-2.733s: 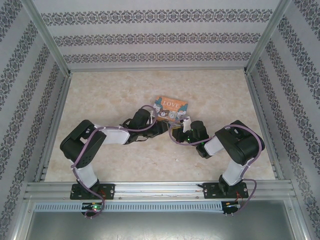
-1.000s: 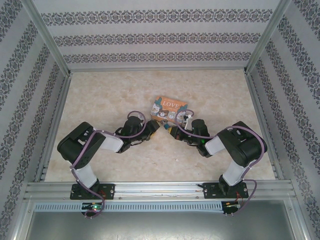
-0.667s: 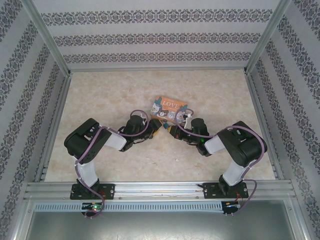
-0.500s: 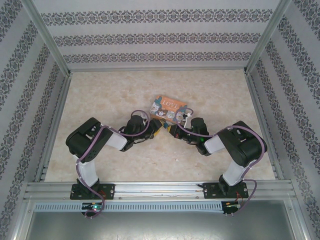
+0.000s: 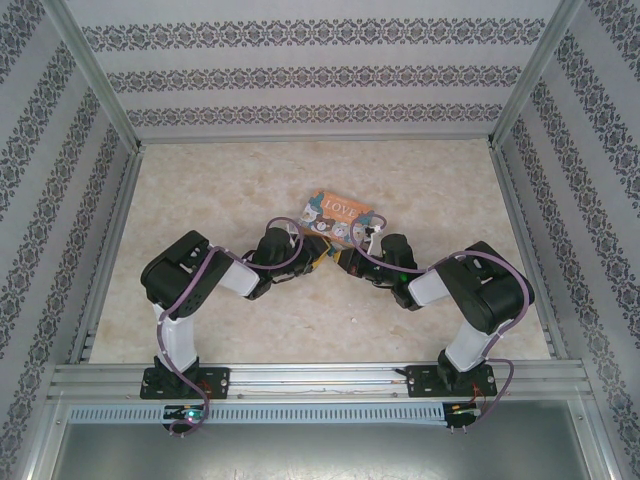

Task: Unlock a padlock with a key

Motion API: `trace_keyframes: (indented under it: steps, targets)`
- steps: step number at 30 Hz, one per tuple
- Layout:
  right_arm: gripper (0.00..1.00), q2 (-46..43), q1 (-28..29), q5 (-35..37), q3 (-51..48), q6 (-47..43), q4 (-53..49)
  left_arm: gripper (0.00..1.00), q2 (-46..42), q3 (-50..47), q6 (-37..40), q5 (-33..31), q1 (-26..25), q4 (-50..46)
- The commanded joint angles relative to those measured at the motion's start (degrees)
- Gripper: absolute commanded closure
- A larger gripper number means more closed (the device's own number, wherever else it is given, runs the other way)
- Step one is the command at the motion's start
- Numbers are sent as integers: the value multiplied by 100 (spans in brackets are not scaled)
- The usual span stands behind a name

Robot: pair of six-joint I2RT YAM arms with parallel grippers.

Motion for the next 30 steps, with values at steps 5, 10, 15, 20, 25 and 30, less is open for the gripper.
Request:
trace_keyframes:
  steps: [5, 10, 15, 20, 25, 30]
  targets:
    - [100, 59, 81, -264, 227, 140, 221, 63, 138, 204, -53, 111, -23, 295]
    - [100, 60, 102, -299, 278, 221, 238, 70, 165, 251, -68, 80, -45, 277]
    - [99, 9, 95, -265, 244, 195, 230, 80, 109, 246, -35, 60, -45, 186]
    - [88, -152, 3, -172, 80, 121, 200, 85, -136, 248, 144, -7, -45, -201]
    - [77, -491, -101, -38, -142, -134, -57, 91, -515, 255, 339, -109, -45, -743]
    - [70, -1100, -160, 105, -277, -690, -606, 93, -762, 252, 295, -122, -45, -947]
